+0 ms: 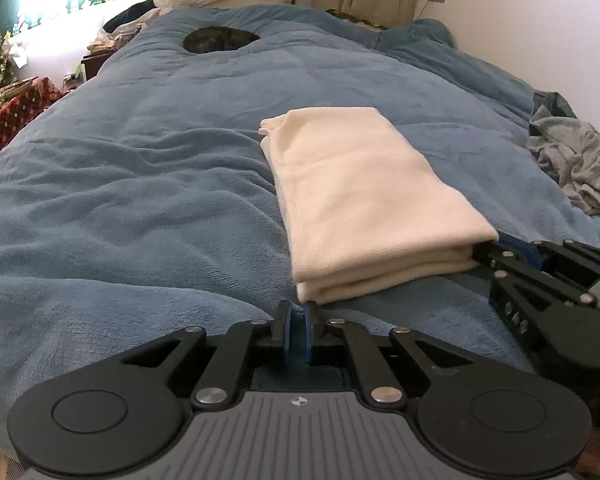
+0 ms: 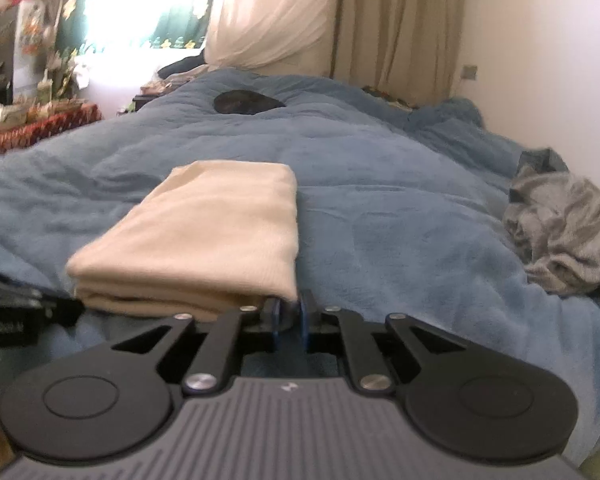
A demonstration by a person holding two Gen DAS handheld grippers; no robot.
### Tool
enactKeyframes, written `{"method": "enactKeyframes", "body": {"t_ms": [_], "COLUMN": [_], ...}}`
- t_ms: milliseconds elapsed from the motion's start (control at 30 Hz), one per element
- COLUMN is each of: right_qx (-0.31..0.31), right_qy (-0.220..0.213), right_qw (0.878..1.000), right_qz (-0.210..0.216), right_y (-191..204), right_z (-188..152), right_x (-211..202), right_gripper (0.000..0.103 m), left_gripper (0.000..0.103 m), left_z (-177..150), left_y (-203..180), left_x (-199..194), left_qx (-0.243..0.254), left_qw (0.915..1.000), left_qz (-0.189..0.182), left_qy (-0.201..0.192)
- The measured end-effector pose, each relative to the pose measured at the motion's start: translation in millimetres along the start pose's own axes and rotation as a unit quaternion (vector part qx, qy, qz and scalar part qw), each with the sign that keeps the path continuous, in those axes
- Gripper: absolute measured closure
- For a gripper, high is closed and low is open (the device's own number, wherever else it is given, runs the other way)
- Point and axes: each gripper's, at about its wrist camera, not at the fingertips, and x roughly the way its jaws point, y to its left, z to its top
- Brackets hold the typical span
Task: Fold clothes
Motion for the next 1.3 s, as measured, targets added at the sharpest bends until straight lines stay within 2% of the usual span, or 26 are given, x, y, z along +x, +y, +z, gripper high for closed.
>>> {"method": "enactKeyframes", "body": {"t_ms": [67, 167, 300, 400, 567, 667, 733, 900, 1033, 1200, 1300], "right_qx": [0.012, 0.017, 0.017, 0.014, 0.015, 0.012, -0.002, -0.027, -0.001, 0.029, 0.043], "right_qy": [-0.001, -0.001, -0.002, -0.003, -0.003, -0.006, 0.003, 0.003, 0.000, 0.017, 0.029], "right_qw": [1.000, 1.000, 1.000, 1.000, 1.000, 1.000, 1.000, 1.000, 1.000, 0.999, 0.998], "right_qz": [0.005, 0.009, 0.009, 0.014, 0.014, 0.003, 0.004, -0.001, 0.019, 0.037, 0.045], "right_y": [-6, -9, -8, -8, -6, -1, 4, 10, -6, -22, -29], "right_z": [2, 3, 4, 5, 8, 8, 8, 12, 18, -2, -20], "right_x": [-4, -8, -7, -9, -5, 1, 5, -7, -38, -61, -70], "right_gripper": [0.081, 0.081, 0.081, 0.081, 0.081, 0.081, 0.098, 0.099, 0.099, 0.099, 0.098], "left_gripper": [0.097, 0.097, 0.097, 0.091, 0.089, 0.090, 0.095, 0.097, 0.097, 0.097, 0.097], "left_z": [0, 1, 4, 7, 5, 8, 12, 12, 11, -13, -33], "left_y": [-1, -3, 6, 11, 4, 0, -1, -8, -8, -10, -12], "left_x": [0, 0, -3, -8, 6, 17, 19, -11, -52, -78, -67], "left_qx": [-0.001, 0.004, -0.023, -0.029, -0.006, -0.009, -0.018, 0.012, 0.006, 0.008, 0.015], "left_qw": [1.0000, 0.9999, 0.9993, 0.9984, 0.9994, 0.9997, 0.9995, 0.9988, 0.9969, 0.9949, 0.9955], "left_qz": [-0.001, -0.001, -0.027, -0.045, -0.029, -0.021, -0.026, -0.018, -0.054, -0.098, -0.092], "left_qy": [-0.005, -0.011, -0.015, -0.021, -0.017, -0.011, -0.008, -0.043, -0.058, -0.023, 0.014]}}
